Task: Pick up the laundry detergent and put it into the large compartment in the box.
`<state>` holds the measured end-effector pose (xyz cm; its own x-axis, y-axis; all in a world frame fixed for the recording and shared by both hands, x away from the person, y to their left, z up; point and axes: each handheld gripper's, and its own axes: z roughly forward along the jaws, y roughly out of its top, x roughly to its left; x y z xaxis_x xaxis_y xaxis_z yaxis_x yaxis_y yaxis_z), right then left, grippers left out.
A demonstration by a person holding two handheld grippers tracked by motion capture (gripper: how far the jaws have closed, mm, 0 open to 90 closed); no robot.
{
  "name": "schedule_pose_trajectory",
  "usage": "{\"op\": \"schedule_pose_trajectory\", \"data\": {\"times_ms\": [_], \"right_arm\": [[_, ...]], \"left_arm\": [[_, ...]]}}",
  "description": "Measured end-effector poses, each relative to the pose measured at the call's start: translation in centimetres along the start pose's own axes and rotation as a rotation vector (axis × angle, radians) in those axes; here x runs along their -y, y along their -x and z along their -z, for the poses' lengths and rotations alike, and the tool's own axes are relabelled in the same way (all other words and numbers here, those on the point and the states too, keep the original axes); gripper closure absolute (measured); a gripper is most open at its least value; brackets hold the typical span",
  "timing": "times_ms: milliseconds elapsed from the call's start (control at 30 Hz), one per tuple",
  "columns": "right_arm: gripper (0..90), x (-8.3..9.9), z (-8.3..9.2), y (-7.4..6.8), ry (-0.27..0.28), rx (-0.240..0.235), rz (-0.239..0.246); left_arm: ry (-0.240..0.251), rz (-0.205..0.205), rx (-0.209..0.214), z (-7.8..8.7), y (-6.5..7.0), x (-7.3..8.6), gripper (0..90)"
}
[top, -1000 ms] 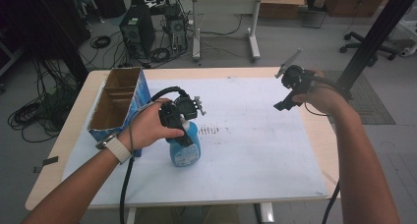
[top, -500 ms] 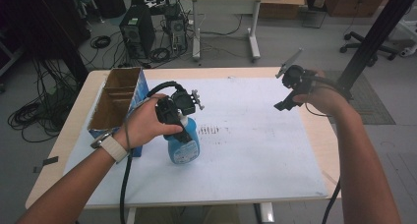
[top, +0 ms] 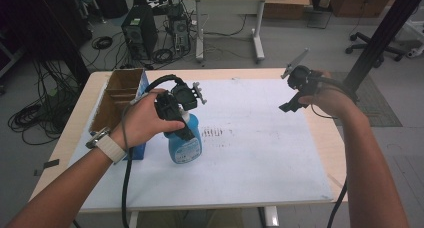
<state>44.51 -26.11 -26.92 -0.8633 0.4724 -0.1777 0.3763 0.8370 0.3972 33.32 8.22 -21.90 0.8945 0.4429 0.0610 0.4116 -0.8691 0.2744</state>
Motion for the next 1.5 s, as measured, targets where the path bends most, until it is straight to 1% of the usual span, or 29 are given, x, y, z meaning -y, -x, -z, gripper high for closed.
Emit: {"op": "schedule_pose_trajectory", "data": {"times_ms": [67, 400, 567, 700, 767, 1100, 1200, 1300, 1500], "right_arm": [[8.4, 0.0, 0.0, 0.0, 0.002, 0.000, 0.001], [8.3, 0.1, 0.2, -0.1, 0.004, 0.001, 0.000], [8.4, 0.1, 0.3, -0.1, 0.005, 0.003, 0.000], [8.4, 0.0, 0.3, -0.2, 0.007, 0.004, 0.000], [8.4, 0.0, 0.3, -0.2, 0.006, 0.003, 0.001], [8.4, -0.1, 0.4, -0.2, 0.006, 0.004, 0.006], [8.4, -0.2, 0.5, -0.2, 0.007, 0.005, 0.006], [8.4, -0.3, 0.5, -0.3, 0.004, 0.005, 0.009], [8.4, -0.4, 0.5, -0.3, 0.003, 0.003, 0.012]], "left_arm": [[0.003, 0.011, -0.001, 0.4, 0.0, -0.1, 37.3], [-0.003, 0.035, -0.013, 2.1, 0.0, -0.5, 37.3], [0.005, 0.069, -0.017, 2.9, -0.1, -0.5, 37.3], [-0.001, 0.084, -0.020, 3.6, -0.2, -0.6, 37.3], [0.003, 0.097, -0.027, 4.0, -0.2, -0.6, 37.3], [0.004, 0.133, -0.068, 6.0, -0.8, -0.8, 37.3], [0.010, 0.154, -0.073, 6.5, -1.0, -0.7, 37.3], [0.007, 0.174, -0.075, 6.8, -1.1, -0.7, 37.3], [-0.001, 0.213, -0.093, 7.9, -1.4, -0.8, 37.3]]}}
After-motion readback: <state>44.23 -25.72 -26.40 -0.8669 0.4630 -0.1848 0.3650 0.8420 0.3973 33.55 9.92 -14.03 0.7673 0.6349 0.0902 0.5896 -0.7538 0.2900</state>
